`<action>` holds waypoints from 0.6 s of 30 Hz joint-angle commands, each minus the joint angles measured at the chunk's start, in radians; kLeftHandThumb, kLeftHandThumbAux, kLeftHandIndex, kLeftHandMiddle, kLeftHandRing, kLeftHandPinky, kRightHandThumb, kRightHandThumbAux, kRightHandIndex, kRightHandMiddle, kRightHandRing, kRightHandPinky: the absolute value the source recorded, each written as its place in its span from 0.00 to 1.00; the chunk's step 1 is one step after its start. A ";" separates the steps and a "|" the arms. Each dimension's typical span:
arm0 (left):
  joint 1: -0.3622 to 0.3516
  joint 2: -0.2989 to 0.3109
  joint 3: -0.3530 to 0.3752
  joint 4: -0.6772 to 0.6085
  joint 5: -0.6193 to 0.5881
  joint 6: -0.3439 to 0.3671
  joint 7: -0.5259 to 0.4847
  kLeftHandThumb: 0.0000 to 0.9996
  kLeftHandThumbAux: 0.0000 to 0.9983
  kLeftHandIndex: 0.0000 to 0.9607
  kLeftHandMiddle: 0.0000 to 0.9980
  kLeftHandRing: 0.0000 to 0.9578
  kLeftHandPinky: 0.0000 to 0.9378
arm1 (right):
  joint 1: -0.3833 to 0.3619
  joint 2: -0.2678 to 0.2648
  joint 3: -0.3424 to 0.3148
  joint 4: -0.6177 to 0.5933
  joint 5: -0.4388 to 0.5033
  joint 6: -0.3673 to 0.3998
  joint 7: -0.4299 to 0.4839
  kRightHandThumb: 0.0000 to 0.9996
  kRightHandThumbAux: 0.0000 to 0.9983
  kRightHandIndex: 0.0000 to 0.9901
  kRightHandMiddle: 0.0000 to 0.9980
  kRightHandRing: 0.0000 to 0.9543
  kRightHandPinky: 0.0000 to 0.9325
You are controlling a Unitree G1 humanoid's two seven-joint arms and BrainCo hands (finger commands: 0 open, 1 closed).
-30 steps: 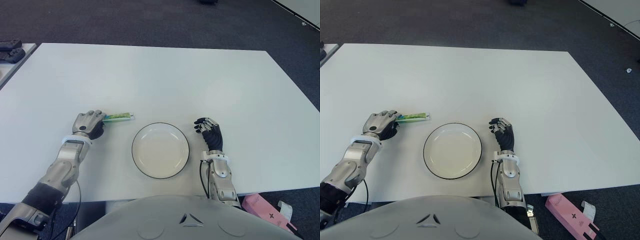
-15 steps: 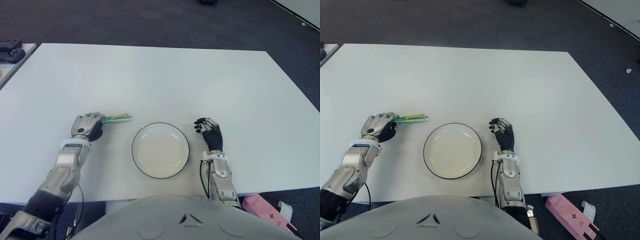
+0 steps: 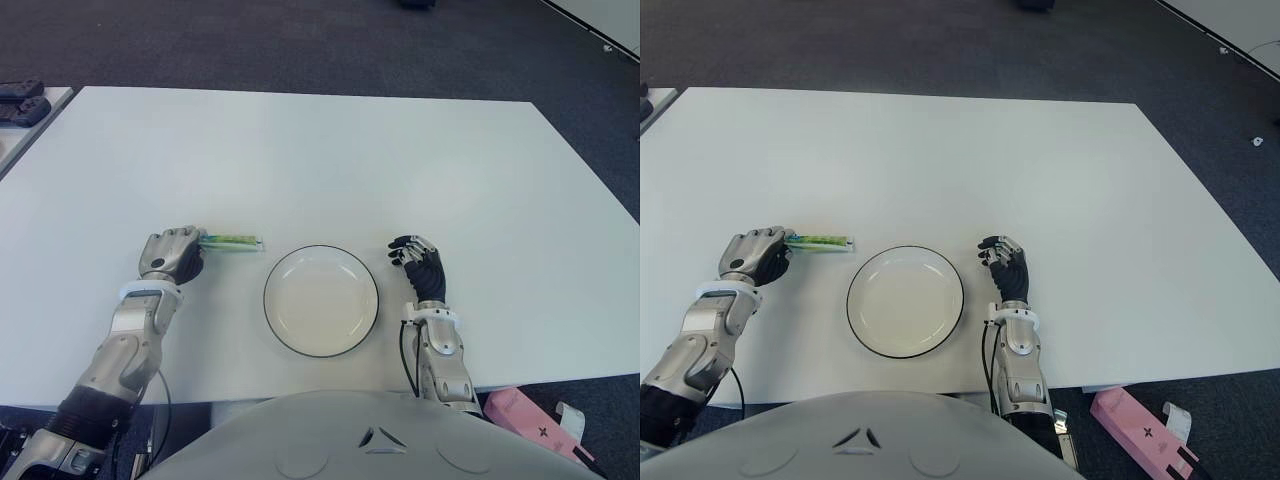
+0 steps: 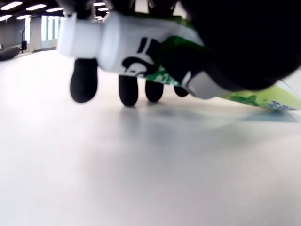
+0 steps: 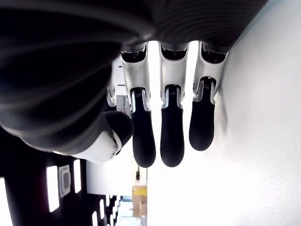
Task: Put the toothpaste on the table into the plate.
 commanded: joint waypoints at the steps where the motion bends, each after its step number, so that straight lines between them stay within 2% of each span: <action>1: 0.064 -0.023 -0.015 0.051 -0.030 0.009 -0.022 0.84 0.67 0.42 0.54 0.72 0.71 | 0.045 -0.001 -0.013 0.074 0.012 0.060 0.006 0.71 0.73 0.43 0.49 0.52 0.53; 18: 0.090 -0.158 0.095 0.053 -0.165 -0.030 0.191 0.84 0.67 0.42 0.56 0.74 0.75 | 0.043 0.000 -0.014 0.075 0.006 0.057 0.007 0.71 0.73 0.43 0.49 0.53 0.54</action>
